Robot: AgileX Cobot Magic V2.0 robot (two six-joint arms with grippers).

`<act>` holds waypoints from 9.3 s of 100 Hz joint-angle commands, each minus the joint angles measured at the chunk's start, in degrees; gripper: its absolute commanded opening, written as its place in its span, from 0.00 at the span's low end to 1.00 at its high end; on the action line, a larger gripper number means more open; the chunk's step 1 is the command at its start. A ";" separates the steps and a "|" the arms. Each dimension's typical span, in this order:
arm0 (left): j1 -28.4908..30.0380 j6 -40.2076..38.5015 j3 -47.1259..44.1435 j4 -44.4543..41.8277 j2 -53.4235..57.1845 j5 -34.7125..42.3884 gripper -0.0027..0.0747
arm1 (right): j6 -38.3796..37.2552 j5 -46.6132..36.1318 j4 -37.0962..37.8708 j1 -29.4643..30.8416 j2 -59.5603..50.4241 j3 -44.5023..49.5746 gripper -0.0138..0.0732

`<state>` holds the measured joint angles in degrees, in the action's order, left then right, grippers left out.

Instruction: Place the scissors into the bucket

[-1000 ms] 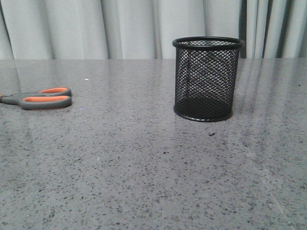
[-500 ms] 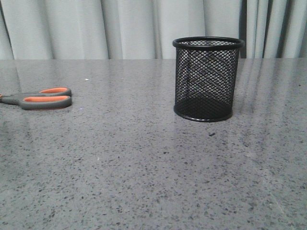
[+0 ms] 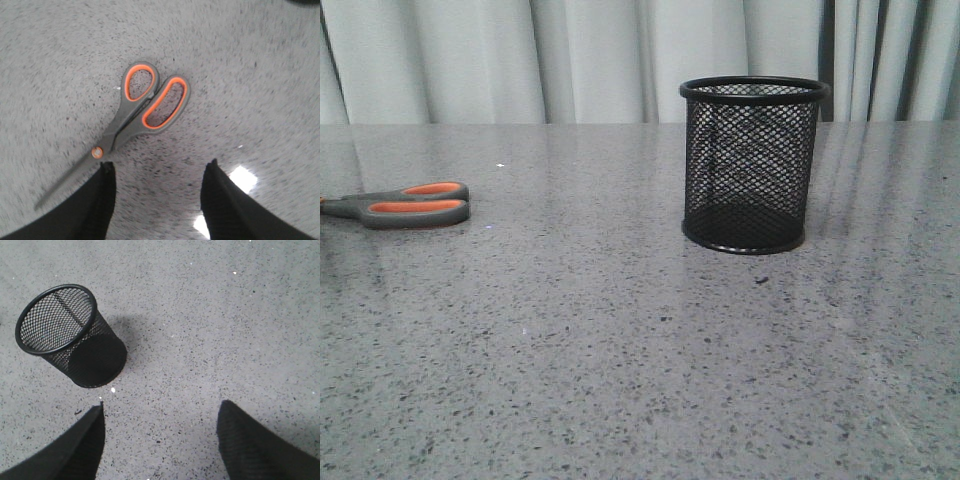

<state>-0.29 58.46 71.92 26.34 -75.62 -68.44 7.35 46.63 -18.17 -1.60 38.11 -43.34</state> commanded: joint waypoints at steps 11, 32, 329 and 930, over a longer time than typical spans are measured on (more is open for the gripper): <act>-1.56 17.55 4.92 1.15 -5.59 -1.37 0.48 | 1.62 -2.64 -0.24 0.05 0.35 -2.13 0.66; -6.09 21.62 8.90 -7.37 -11.96 0.89 0.48 | 2.08 -2.64 -0.24 0.05 0.35 -2.13 0.66; -30.41 -3.76 25.05 -16.19 3.94 -3.12 0.01 | 27.91 3.52 -50.86 0.05 10.08 -11.50 0.66; -5.27 -35.72 -45.02 -8.11 52.86 65.13 0.01 | 17.21 -46.63 -10.32 -5.96 -15.85 23.48 0.10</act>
<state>-5.73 22.66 32.33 16.11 -27.23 -13.68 23.84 5.43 -28.13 -7.75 25.69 -23.35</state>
